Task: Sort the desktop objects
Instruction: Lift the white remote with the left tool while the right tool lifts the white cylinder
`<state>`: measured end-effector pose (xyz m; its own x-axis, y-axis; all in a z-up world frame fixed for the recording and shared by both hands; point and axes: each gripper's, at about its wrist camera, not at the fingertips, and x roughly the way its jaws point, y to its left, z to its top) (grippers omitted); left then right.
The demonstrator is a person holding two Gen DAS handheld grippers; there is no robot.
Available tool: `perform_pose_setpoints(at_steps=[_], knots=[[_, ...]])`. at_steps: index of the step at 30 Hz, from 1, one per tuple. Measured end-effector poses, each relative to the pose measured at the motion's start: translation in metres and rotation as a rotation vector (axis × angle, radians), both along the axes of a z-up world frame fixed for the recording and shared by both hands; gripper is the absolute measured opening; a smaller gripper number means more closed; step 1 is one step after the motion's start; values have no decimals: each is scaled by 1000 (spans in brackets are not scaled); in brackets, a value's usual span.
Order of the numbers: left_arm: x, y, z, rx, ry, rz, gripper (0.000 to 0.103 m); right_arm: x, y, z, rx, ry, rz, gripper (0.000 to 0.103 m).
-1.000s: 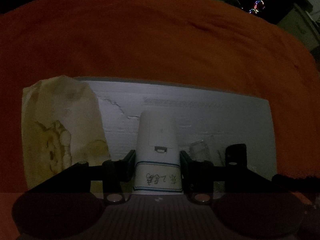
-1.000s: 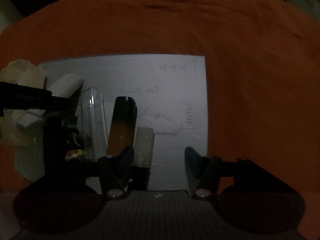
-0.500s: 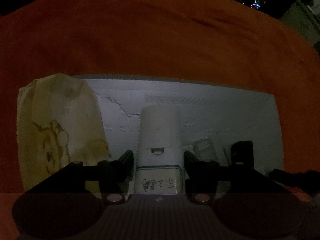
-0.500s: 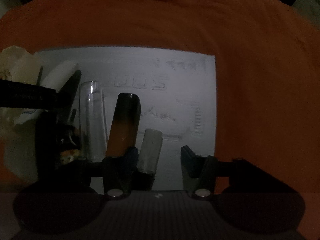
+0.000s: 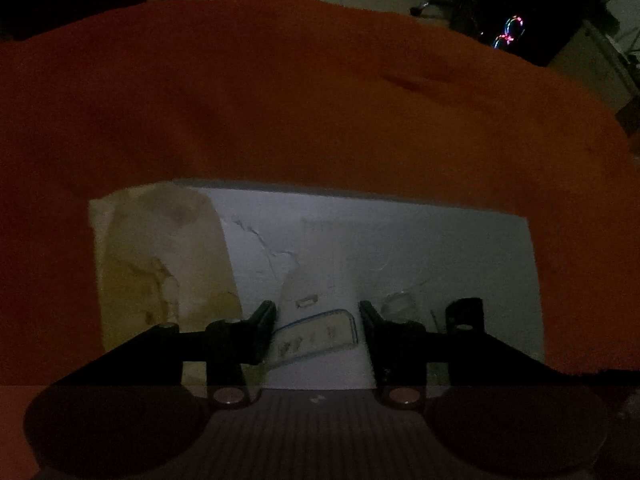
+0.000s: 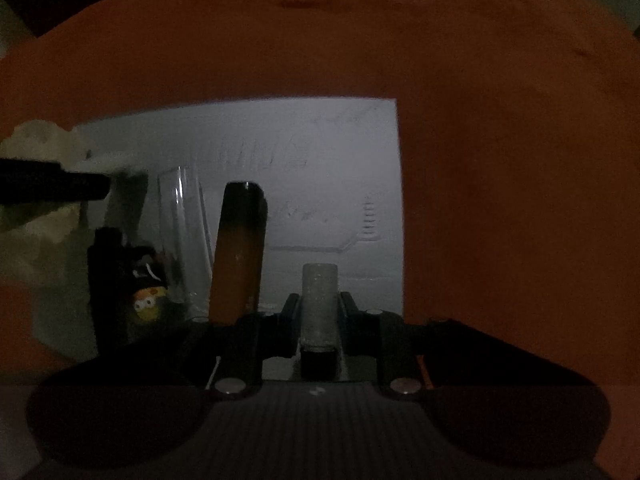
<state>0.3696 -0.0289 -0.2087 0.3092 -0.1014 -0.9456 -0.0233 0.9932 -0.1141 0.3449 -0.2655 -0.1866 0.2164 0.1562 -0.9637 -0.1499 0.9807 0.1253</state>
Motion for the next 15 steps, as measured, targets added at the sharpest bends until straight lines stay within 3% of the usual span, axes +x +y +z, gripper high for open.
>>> perform_pose_setpoints(at_steps=[10, 15], knots=[[-6, -1, 6, 9, -7, 9, 37, -13, 3, 22, 3, -47, 0, 21], [-8, 6, 23, -8, -47, 14, 36, -19, 6, 26, 3, -56, -1, 21]])
